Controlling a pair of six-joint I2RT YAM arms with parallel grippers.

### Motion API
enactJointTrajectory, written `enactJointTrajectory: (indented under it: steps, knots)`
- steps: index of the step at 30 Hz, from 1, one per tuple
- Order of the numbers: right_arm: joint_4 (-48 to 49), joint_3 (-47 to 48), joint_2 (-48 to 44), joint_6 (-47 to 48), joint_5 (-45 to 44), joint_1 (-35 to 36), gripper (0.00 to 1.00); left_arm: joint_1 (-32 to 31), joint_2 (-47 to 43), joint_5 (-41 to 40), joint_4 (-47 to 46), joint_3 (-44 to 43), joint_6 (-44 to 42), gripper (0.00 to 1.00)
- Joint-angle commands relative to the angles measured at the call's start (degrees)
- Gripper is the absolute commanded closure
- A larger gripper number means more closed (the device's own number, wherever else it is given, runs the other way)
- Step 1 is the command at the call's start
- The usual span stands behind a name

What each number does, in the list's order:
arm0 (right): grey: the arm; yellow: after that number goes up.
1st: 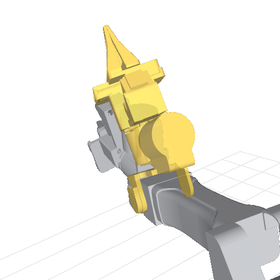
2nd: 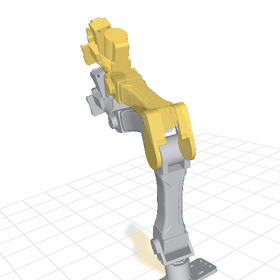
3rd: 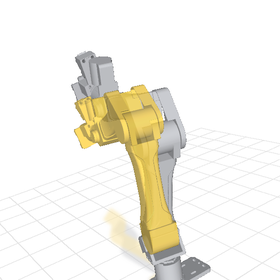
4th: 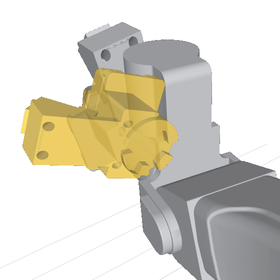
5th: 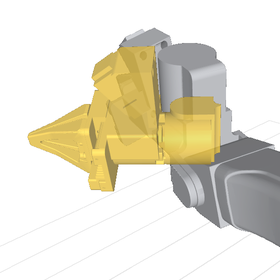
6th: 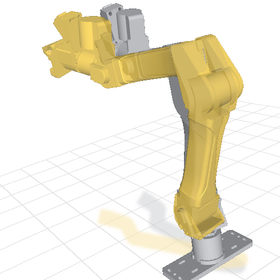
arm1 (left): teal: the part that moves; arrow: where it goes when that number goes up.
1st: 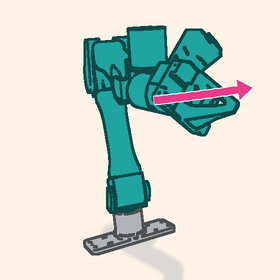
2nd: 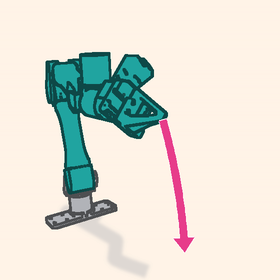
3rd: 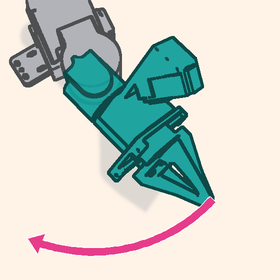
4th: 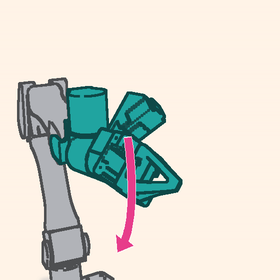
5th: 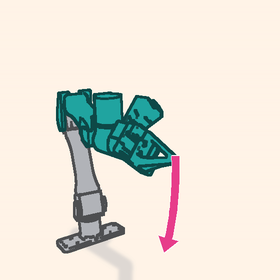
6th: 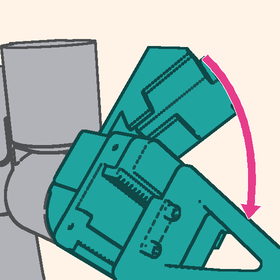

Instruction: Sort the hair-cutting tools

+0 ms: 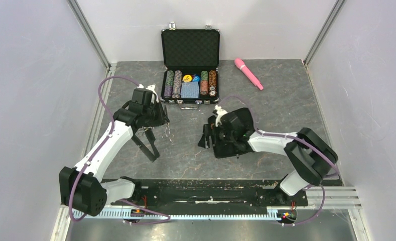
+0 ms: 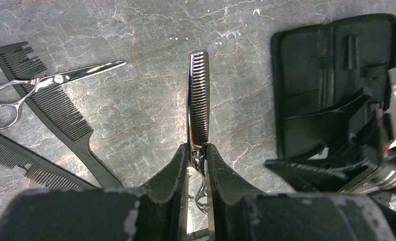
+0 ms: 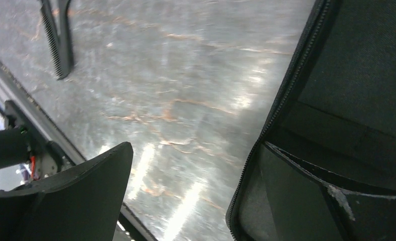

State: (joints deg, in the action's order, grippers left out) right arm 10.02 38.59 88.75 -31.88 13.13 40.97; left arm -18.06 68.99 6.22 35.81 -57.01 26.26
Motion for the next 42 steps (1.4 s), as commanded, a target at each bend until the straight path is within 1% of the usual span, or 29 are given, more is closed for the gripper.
enactJointTrajectory:
  steps: [1,4,7,9,11,14,19,22,24,27,30,32,36,38,42]
  knots:
    - [0.31,6.06,5.03,-3.75,1.34,6.15,0.02,0.22,-2.41,1.34,-2.31,0.15,-0.16,0.98]
    - [0.15,9.08,7.51,-3.09,1.49,9.26,0.02,0.29,-2.59,0.99,-2.41,0.32,0.02,0.98]
    - [-1.16,11.53,8.35,-1.31,0.71,10.48,0.02,0.22,-2.44,0.98,-2.50,0.32,0.41,0.98]
    - [-1.27,11.78,6.54,0.44,-0.96,10.77,0.02,0.22,-2.30,1.24,-2.84,0.41,1.08,0.98]
    - [0.75,9.99,2.74,2.61,-3.58,10.97,0.02,0.22,-2.05,1.52,-3.12,0.41,2.64,0.98]
    - [6.50,4.93,-3.97,3.69,-5.46,10.97,0.02,0.22,-2.24,1.88,-4.40,0.77,7.51,0.98]
    - [15.71,-2.45,-11.36,1.78,-5.20,11.78,0.02,-0.45,-3.25,5.82,-11.63,4.06,20.55,0.98]
    - [21.91,-5.88,-13.68,1.42,-6.89,13.90,0.02,-2.08,-3.07,8.52,-16.70,5.88,29.01,0.98]
    - [22.41,-6.29,-14.10,1.96,-9.85,15.32,0.02,-3.97,-2.96,8.94,-18.91,6.30,32.88,0.98]
    - [23.20,-6.95,-14.18,2.26,-14.78,16.33,0.02,-7.29,-3.16,8.29,-21.16,6.34,36.74,0.98]
    - [26.35,-8.12,-14.28,1.74,-16.74,16.41,0.05,-9.31,-3.85,8.21,-23.72,7.30,40.40,0.98]
    - [27.79,-8.19,-14.13,2.10,-17.39,16.42,0.09,-10.72,-4.36,7.35,-24.78,7.88,42.21,0.98]
    - [29.17,-7.82,-14.31,2.46,-18.07,16.38,0.23,-13.24,-4.38,5.02,-24.91,7.66,42.75,0.98]
    - [29.94,-8.02,-14.60,2.28,-18.41,16.42,0.38,-14.17,-4.52,4.29,-24.99,7.54,42.88,0.98]
    - [30.75,-9.37,-15.65,1.72,-20.31,16.42,0.64,-15.45,-4.80,3.02,-25.26,7.19,42.71,0.98]
